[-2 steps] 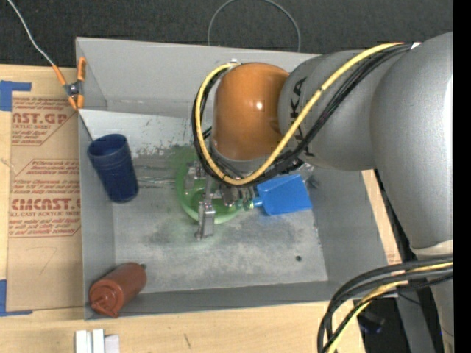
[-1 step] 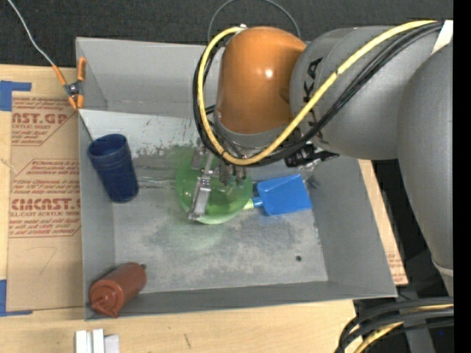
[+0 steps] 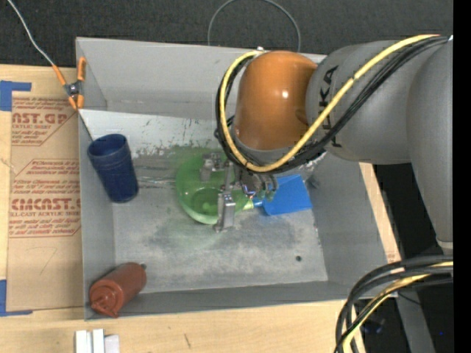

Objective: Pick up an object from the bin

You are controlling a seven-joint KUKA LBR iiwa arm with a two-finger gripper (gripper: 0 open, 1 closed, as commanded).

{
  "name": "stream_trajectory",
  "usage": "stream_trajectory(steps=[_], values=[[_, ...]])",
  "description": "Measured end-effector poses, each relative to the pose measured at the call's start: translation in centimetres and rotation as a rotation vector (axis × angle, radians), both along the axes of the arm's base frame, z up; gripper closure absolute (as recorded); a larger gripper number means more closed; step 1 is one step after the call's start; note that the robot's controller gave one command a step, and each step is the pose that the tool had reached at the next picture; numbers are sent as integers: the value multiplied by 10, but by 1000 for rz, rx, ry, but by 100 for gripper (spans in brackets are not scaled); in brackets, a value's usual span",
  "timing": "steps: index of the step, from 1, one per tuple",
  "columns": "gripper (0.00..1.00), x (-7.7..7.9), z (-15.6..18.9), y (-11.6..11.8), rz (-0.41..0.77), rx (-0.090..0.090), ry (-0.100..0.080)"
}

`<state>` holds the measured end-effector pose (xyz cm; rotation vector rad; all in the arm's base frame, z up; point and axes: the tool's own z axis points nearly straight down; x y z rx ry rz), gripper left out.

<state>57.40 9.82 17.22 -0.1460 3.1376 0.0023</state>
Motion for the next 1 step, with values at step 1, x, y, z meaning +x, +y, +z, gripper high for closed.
stream_trajectory(steps=[1], values=[[0, -4, -28, -6, 121, 0, 5]])
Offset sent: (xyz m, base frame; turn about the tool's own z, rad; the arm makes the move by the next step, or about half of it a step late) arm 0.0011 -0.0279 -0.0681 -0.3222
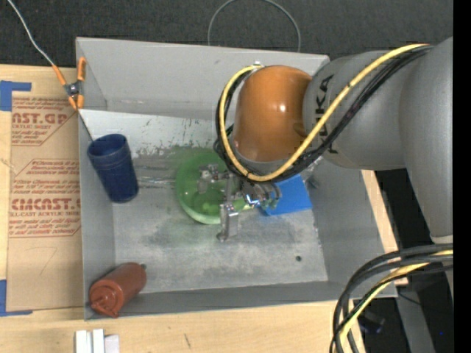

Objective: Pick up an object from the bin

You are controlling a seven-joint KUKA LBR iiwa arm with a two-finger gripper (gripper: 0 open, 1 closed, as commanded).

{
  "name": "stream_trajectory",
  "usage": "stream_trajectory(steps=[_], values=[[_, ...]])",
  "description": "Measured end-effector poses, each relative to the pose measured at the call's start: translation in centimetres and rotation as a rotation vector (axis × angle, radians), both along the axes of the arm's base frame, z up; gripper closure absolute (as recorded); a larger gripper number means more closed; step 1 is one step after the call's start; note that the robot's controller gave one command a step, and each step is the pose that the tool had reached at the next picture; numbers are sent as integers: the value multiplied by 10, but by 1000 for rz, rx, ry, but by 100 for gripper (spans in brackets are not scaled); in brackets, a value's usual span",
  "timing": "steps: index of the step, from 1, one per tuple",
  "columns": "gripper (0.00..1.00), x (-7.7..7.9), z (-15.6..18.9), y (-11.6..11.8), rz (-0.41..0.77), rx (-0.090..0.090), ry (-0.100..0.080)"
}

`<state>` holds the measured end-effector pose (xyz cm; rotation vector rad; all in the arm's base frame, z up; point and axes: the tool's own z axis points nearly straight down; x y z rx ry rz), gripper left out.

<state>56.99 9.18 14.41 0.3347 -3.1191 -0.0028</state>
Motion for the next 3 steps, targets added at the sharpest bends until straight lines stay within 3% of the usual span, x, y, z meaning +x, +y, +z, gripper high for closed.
stream_trajectory(steps=[1, 2, 3], values=[[0, 5, -42, -21, 203, 2, -6], [0, 5, -74, -12, 356, 3, -2], [0, 14, -66, -1, -38, 0, 12]])
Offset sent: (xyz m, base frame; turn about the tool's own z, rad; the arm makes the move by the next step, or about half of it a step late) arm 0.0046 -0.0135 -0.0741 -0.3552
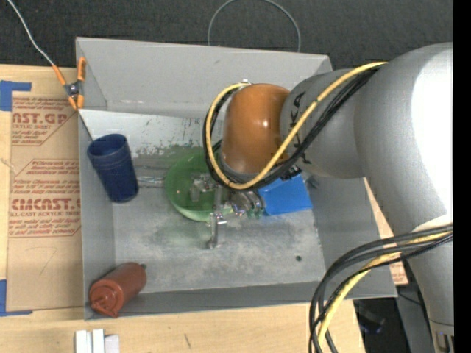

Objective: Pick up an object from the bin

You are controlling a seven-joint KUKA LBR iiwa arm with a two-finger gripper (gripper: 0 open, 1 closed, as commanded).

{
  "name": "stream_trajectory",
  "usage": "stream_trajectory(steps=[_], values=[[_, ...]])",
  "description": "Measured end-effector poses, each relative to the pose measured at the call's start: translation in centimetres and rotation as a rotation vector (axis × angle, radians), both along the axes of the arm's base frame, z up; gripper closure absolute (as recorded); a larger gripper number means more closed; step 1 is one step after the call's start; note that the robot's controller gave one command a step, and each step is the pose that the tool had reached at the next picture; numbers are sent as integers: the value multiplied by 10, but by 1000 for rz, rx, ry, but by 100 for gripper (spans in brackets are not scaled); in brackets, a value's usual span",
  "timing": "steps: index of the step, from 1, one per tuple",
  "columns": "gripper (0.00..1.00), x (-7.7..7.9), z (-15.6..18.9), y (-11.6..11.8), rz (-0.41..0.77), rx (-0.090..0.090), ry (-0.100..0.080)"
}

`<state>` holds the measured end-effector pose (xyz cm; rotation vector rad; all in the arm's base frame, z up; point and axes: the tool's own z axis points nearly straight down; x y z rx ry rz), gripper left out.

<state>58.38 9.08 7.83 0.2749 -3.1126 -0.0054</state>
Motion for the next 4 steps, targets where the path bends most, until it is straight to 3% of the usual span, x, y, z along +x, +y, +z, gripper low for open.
stream_trajectory(steps=[1, 3, 4], values=[[100, 3, 0, -20, 416, 6, 5], [100, 5, 19, -28, 465, 8, 5], [100, 7, 21, -17, 447, 9, 11]])
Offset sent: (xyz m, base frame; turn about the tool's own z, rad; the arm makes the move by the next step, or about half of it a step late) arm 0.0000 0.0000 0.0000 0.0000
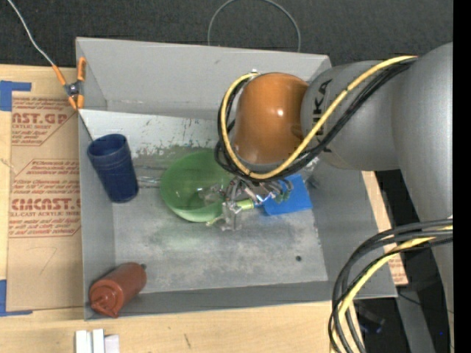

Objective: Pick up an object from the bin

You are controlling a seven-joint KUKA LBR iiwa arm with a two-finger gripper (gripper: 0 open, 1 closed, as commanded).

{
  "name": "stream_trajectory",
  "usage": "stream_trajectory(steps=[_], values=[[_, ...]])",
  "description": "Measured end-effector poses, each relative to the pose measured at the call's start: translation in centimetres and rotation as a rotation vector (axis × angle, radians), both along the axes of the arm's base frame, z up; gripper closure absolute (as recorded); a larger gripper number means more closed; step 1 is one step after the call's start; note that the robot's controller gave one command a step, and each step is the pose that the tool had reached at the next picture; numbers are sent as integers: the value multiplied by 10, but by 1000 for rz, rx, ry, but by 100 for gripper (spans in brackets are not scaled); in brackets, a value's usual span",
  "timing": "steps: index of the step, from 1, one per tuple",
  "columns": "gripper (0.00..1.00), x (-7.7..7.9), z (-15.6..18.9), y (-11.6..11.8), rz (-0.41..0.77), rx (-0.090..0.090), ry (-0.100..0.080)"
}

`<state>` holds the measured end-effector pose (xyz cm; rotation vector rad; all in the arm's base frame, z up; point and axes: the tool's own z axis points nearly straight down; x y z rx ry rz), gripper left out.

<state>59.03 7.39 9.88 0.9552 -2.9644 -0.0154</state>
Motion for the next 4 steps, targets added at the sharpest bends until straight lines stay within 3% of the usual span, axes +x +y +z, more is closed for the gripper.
stream_trajectory(steps=[1, 2, 3, 4], values=[[100, -1, 31, -10, -15, 1, -9], [100, 2, 44, 0, 21, 2, -2], [100, 0, 88, 3, -27, 3, -15], [100, -24, 115, 0, -7, 3, -5]])
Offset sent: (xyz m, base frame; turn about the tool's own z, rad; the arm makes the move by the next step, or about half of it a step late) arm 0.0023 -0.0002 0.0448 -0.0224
